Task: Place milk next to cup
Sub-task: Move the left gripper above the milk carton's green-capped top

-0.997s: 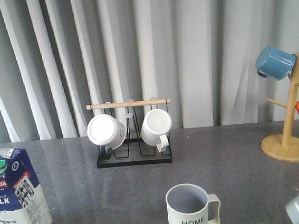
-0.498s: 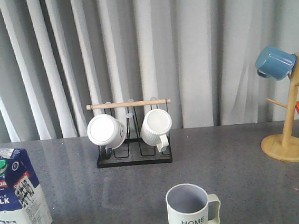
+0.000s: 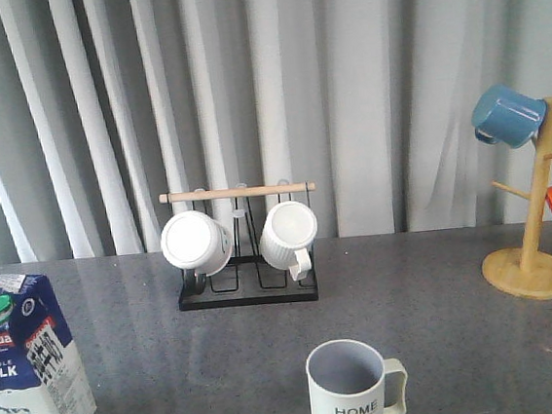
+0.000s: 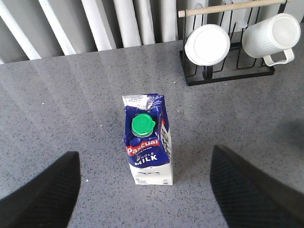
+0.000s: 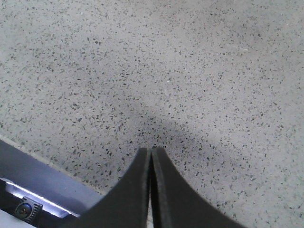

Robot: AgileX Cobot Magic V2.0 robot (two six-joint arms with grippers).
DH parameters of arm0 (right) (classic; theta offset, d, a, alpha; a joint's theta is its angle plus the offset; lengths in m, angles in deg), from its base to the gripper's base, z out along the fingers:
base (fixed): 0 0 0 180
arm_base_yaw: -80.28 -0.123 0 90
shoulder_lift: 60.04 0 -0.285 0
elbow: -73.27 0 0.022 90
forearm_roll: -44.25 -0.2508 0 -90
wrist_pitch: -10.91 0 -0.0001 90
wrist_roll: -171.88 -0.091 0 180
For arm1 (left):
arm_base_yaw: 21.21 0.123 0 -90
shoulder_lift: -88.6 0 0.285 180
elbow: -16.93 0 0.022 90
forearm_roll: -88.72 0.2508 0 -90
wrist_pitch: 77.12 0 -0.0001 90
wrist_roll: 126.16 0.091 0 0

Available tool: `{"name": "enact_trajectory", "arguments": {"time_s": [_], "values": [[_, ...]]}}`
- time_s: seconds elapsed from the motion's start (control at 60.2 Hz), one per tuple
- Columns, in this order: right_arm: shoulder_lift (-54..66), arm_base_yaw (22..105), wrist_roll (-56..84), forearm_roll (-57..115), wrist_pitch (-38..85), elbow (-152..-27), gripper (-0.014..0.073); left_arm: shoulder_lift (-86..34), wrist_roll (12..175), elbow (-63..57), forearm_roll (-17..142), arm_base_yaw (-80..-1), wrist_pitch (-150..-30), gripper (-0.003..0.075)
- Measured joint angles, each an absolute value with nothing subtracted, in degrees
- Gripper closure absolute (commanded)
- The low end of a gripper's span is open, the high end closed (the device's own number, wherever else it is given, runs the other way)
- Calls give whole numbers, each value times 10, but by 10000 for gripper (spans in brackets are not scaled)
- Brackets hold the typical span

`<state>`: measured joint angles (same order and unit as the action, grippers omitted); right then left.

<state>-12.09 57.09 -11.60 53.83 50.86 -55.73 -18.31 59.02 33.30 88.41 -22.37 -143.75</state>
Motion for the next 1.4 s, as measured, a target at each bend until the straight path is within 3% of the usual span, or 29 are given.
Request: {"name": "enact_trajectory", "arguments": {"time_s": [0.764, 1.146, 1.395], "values": [[-121, 571, -116, 534, 509, -557, 602, -151, 588, 341, 851, -224, -1470, 178], [-121, 571, -116, 534, 509, -557, 602, -30, 573, 467, 830, -224, -1502, 179], [-121, 571, -116, 534, 509, -557, 602, -4, 566, 483, 878, -224, -1502, 179]]}}
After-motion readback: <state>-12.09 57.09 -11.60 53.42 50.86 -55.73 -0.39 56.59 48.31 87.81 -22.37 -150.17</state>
